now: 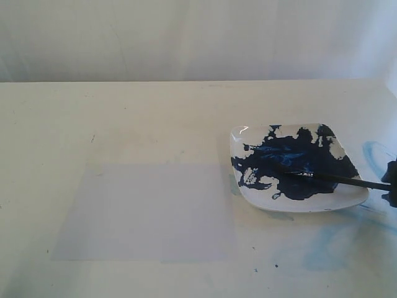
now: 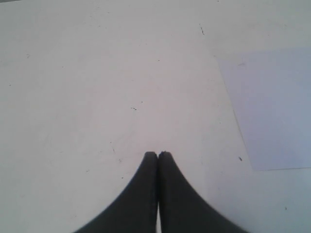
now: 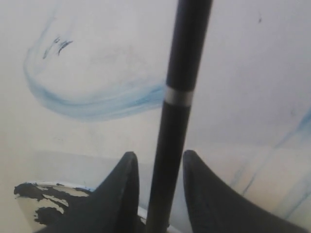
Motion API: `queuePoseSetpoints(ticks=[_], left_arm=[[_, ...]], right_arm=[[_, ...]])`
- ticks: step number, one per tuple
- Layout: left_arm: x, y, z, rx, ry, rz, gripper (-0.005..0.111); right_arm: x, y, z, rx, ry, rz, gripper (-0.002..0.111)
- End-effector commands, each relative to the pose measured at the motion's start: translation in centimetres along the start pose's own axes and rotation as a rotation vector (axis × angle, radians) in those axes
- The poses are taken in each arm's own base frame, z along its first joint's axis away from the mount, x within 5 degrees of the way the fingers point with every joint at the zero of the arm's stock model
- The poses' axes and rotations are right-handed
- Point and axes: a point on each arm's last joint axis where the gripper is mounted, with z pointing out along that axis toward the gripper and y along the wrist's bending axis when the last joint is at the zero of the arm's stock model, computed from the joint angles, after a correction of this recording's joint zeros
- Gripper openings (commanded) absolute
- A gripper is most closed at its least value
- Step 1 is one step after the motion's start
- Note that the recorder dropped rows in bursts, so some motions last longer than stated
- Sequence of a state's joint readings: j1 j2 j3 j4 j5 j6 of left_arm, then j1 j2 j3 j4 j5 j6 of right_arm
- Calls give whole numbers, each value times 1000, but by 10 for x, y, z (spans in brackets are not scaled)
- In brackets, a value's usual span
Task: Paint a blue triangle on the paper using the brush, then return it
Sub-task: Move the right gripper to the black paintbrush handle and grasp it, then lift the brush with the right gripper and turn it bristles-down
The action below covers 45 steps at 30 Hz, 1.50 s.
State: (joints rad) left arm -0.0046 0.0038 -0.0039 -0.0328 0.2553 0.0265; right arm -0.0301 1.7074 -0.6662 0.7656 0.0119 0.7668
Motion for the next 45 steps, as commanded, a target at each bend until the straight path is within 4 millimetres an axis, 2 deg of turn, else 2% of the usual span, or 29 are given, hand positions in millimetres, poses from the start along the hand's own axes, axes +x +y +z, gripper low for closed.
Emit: queuePoseSetpoints(ticks=[1, 16, 26, 36, 40, 45], left_arm=[[1, 0, 0, 2, -1, -10, 0], [1, 0, 0, 2, -1, -10, 0], [1, 0, 0, 2, -1, -10, 0], [1, 0, 0, 2, -1, -10, 0], [1, 0, 0, 2, -1, -10, 0], [1, 0, 0, 2, -1, -10, 0]], right_arm=[[-2, -3, 4, 20, -1, 12, 30], [-4, -1, 4, -2, -22, 12, 30], [-5, 0, 4, -11, -32, 12, 10], [-6, 1, 4, -23, -44, 35, 9], [-10, 10, -5, -93, -83, 35, 8], [-15, 26, -27, -233, -144, 40, 3]])
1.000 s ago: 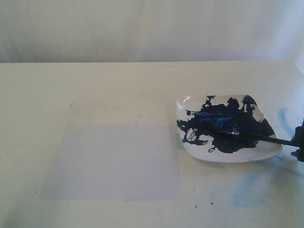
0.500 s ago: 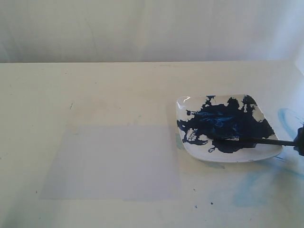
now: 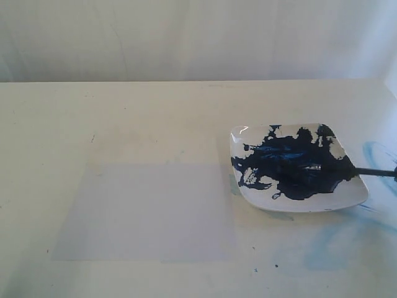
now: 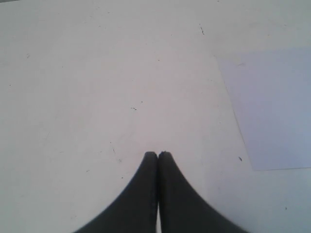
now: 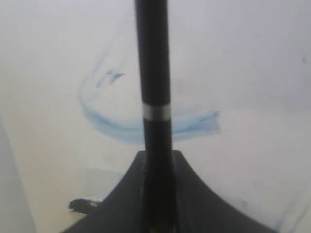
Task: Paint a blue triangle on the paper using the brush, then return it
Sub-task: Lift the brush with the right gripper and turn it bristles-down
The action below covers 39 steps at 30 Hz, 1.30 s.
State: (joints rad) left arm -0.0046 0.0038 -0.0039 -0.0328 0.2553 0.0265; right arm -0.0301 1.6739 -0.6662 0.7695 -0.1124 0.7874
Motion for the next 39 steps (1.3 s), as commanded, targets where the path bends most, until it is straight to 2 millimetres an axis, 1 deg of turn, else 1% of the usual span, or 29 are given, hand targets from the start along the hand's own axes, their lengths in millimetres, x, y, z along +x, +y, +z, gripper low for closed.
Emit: queuePoseSetpoints(ticks=[1, 3, 6, 8, 9, 11, 13, 15, 18, 19, 21, 23, 30, 32, 35, 39], left_arm=[[1, 0, 0, 2, -1, -10, 0], [1, 0, 0, 2, -1, -10, 0], [1, 0, 0, 2, -1, -10, 0], [1, 0, 0, 2, -1, -10, 0], [1, 0, 0, 2, -1, -10, 0], [1, 0, 0, 2, -1, -10, 0], [1, 0, 0, 2, -1, -10, 0], [1, 0, 0, 2, -1, -10, 0], [1, 0, 0, 2, -1, -10, 0], [1, 0, 0, 2, -1, -10, 0], [1, 0, 0, 2, -1, -10, 0], [1, 0, 0, 2, -1, -10, 0], [1, 0, 0, 2, -1, -10, 0], [1, 0, 0, 2, -1, -10, 0], [1, 0, 0, 2, -1, -10, 0], [1, 0, 0, 2, -1, -10, 0]], right_arm=[[-9, 19, -20, -136, -60, 9, 2], [-10, 25, -29, -177, -63, -24, 0], [-10, 35, -42, -247, -69, -133, 0], [-9, 45, -51, -298, -68, -195, 0], [-9, 49, -55, -320, -70, -234, 0], [-8, 62, -63, -390, -89, -380, 0], [-7, 77, -72, -506, -137, -543, 0], [-1, 92, -85, -683, -170, -677, 0], [15, 111, -105, -969, -119, -797, 0], [19, 116, -110, -1015, -109, -849, 0], [25, 126, -114, -1035, -99, -988, 0], [29, 133, -117, -1030, -72, -1081, 0], [43, 151, -134, -1081, -20, -1467, 0], [44, 152, -136, -1082, -14, -1535, 0], [45, 150, -137, -1107, 6, -1587, 0], [46, 142, -130, -1143, 68, -1649, 0]])
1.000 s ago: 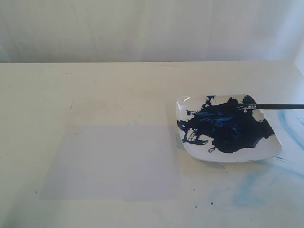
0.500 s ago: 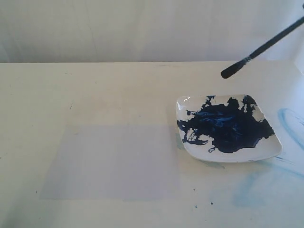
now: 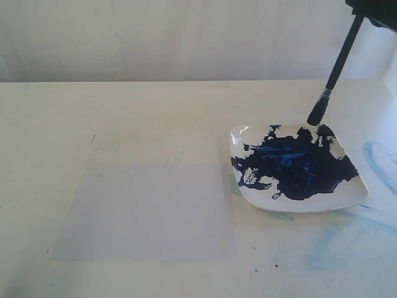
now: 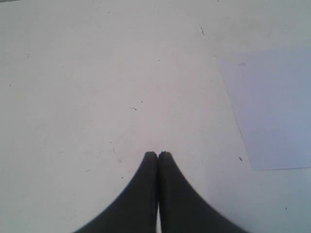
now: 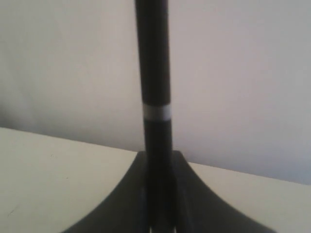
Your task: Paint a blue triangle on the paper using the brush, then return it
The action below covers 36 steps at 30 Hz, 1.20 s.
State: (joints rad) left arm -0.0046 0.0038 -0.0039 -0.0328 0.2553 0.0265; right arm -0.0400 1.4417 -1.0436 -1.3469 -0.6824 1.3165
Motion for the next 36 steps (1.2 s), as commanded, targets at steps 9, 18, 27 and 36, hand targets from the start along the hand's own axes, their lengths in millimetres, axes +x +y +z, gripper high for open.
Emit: queuePoseSetpoints(ticks=[9, 18, 27, 36], left_arm=[[1, 0, 0, 2, -1, -10, 0], [1, 0, 0, 2, -1, -10, 0], [1, 0, 0, 2, -1, -10, 0], [1, 0, 0, 2, -1, -10, 0]], right_arm=[[39, -12, 8, -75, 121, -116, 0], [68, -29, 19, -3, 211, -88, 0], [83, -37, 27, 9, 230, -51, 0], [90, -42, 29, 32, 252, -38, 0]])
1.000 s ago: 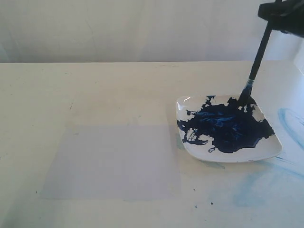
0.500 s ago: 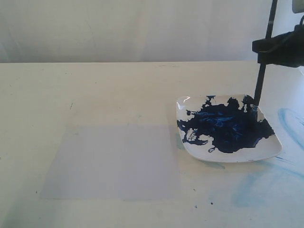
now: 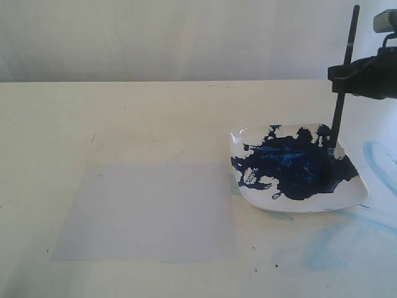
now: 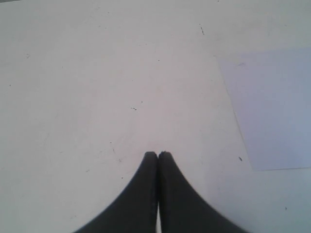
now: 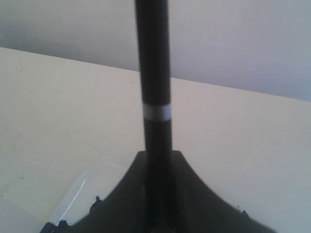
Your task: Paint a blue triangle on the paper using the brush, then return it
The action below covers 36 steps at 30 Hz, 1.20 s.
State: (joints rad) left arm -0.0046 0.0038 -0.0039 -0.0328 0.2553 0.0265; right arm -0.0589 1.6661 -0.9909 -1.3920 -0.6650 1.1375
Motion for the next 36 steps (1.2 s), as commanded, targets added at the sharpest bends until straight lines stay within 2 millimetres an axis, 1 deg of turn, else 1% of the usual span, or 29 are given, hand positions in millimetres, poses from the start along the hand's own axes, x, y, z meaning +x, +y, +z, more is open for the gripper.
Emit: queuePoseSetpoints(ticks=[1, 6, 11, 14, 19, 25, 28, 32, 36], left_arm=[[1, 0, 0, 2, -1, -10, 0], [1, 0, 0, 2, -1, -10, 0], [1, 0, 0, 2, -1, -10, 0], [1, 0, 0, 2, -1, -10, 0], [1, 0, 0, 2, -1, -10, 0], [1, 0, 0, 2, -1, -10, 0], [1, 0, 0, 2, -1, -10, 0], [1, 0, 0, 2, -1, -10, 0], [1, 0, 0, 2, -1, -10, 0]], right_arm=[[2, -5, -2, 26, 4, 5, 0], [2, -5, -2, 28, -4, 13, 0], [-10, -5, -6, 52, -82, 9, 0], [-11, -6, -7, 71, -91, 12, 0], [0, -11, 2, 67, -63, 40, 0], [10, -17, 6, 109, -16, 55, 0], [12, -18, 7, 107, -12, 59, 0], [6, -14, 5, 81, -44, 55, 0], [-14, -5, -7, 61, -123, 15, 0]])
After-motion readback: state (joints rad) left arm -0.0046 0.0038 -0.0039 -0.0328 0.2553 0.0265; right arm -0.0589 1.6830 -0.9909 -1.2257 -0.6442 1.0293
